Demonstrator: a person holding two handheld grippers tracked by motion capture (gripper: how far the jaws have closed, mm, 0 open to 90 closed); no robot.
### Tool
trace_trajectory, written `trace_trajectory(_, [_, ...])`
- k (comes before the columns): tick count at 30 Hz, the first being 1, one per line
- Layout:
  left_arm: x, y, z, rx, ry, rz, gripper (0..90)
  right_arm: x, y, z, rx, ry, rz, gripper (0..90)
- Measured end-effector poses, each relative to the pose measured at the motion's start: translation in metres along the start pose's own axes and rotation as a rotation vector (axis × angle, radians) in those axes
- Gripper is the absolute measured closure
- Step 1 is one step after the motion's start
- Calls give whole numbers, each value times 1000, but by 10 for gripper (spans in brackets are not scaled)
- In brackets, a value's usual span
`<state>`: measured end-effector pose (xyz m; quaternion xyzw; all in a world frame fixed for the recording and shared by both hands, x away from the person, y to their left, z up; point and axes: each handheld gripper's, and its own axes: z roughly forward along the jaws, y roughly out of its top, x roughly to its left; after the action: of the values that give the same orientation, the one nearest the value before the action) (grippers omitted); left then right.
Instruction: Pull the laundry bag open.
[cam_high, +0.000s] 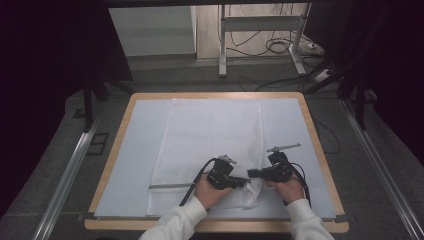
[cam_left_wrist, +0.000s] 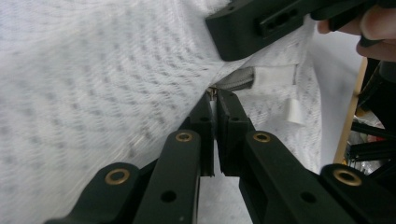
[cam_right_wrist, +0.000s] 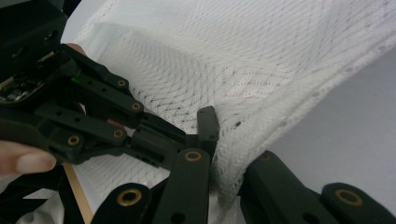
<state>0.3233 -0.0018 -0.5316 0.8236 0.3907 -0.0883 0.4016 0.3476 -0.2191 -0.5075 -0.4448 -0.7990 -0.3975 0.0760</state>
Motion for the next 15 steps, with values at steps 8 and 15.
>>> trace_trajectory(8, [2,-1,-6,-4,17,-2,871,0,0,-1,-6,8,-3,886])
trace_trajectory(15, [9,-5,-13,-2,34,-14,872,-3,0,-5,-15,2,1,887])
